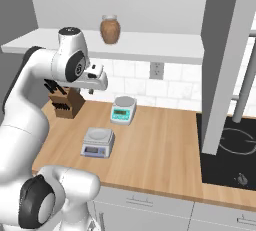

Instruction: Pick the honey bottle and place it on the digital scale for weighing, and close the cabinet.

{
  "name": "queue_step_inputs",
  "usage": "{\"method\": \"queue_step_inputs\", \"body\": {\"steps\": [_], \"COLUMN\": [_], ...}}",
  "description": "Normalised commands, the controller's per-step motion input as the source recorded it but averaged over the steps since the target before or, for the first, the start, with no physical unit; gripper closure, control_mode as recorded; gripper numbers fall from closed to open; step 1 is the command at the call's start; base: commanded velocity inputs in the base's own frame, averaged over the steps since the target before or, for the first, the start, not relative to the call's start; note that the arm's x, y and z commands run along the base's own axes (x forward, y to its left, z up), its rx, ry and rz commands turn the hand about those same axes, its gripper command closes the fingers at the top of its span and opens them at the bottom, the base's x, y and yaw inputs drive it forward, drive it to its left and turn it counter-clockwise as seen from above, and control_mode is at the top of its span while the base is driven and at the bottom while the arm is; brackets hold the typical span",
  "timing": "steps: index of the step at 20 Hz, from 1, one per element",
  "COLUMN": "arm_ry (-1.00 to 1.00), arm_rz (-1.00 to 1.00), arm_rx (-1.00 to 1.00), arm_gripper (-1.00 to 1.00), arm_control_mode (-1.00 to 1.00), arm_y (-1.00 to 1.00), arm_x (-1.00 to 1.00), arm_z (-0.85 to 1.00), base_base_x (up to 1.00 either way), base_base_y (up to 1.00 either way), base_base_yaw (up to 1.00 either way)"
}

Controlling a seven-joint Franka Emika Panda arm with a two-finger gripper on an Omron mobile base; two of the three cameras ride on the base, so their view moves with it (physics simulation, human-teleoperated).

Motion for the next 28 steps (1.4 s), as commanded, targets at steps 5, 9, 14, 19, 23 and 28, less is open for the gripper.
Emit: {"method": "queue_step_inputs", "body": {"steps": [5,9,14,19,23,28], "arm_ry": [-0.12,-0.18,-0.33,-0.37,-0.28,-0.19], "arm_rz": [0.00,0.00,0.00,0.00,-0.01,0.00], "arm_rx": [0.00,0.00,0.00,0.00,0.00,0.00], "arm_gripper": [-1.00,-1.00,-1.00,-1.00,-1.00,-1.00], "arm_control_mode": [-1.00,-1.00,-1.00,-1.00,-1.00,-1.00], "arm_y": [0.00,0.00,0.00,0.00,0.00,-0.01], "arm_x": [-0.37,-0.90,-0.66,-0.34,-0.16,-0.06], "arm_z": [0.00,0.00,0.27,0.75,0.85,0.93], "base_base_x": [0.00,0.00,0.00,0.00,0.00,0.00], "base_base_y": [0.00,0.00,0.00,0.00,0.00,0.00], "base_base_yaw": [0.00,0.00,0.00,0.00,0.00,0.00]}}
